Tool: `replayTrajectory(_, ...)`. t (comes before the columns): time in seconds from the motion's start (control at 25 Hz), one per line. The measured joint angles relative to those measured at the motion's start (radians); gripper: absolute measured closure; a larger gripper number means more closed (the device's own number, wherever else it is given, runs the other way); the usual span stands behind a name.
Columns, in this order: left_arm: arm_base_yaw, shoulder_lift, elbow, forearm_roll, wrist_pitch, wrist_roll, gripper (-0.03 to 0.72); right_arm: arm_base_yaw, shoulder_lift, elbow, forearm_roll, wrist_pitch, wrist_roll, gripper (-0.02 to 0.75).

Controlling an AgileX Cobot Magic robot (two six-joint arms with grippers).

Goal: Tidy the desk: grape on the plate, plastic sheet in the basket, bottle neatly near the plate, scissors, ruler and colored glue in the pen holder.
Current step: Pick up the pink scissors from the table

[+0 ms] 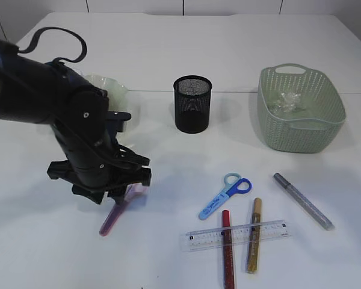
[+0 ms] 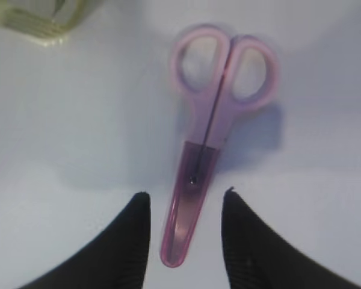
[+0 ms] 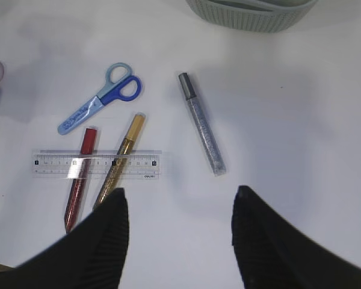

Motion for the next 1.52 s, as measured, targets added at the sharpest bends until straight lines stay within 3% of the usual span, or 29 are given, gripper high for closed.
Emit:
replayTrajectory(0.24, 0.000, 0.000, -0.019, 0.014, -0.014, 0.011, 0.349, 0.000, 0.000, 0.000, 0.000, 0.000, 0.000, 0.301)
replayTrajectory(0.64, 0.000, 0.004, -0.026, 0.036, -0.033, 0.124, 0.349, 0.000, 0.000, 0.000, 0.000, -0.002, 0.000, 0.300)
replayTrajectory(0.84, 0.000, 0.066, -0.098, 0.010, 0.018, 0.211, 0.349, 0.000, 0.000, 0.000, 0.000, -0.002, 0.000, 0.301)
replayTrajectory(1.52, 0.000, 0.128, -0.127, -0.003, 0.002, 0.242, 0.349, 0.000, 0.000, 0.000, 0.000, -0.006, 0.000, 0.301)
